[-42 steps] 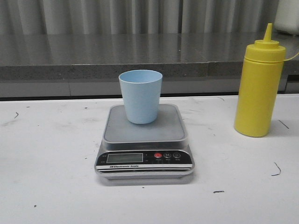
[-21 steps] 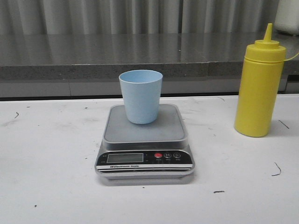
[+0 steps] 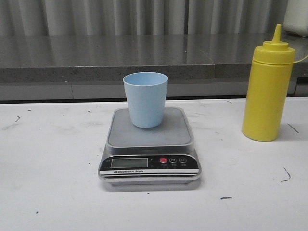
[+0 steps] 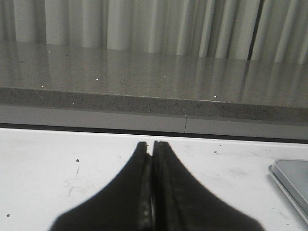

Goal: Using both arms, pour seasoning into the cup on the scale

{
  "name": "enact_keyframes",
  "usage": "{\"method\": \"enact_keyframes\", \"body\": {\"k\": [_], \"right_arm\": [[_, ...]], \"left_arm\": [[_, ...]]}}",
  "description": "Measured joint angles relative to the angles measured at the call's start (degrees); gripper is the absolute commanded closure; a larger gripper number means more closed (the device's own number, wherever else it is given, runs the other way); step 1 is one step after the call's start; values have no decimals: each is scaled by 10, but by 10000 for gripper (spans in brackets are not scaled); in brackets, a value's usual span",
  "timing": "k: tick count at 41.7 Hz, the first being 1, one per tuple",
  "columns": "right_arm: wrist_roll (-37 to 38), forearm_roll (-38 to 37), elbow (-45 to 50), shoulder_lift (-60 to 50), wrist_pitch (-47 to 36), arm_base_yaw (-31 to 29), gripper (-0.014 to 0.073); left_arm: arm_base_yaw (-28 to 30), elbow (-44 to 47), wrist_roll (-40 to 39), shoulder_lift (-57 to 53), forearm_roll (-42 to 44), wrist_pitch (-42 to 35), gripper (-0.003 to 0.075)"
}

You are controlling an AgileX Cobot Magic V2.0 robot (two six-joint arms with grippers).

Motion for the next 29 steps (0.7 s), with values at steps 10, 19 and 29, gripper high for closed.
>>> {"method": "enact_keyframes", "body": {"k": [10, 19, 29], "right_arm": [[-89, 18, 103, -87, -161, -69, 716], [-97, 23, 223, -160, -337, -124, 716], [-97, 24, 344, -214, -499, -142, 716]], "left_arm": [[0, 0, 0, 0, 0, 0, 740], [0, 0, 0, 0, -1, 0, 740], [0, 0, 0, 0, -1, 0, 740]]}}
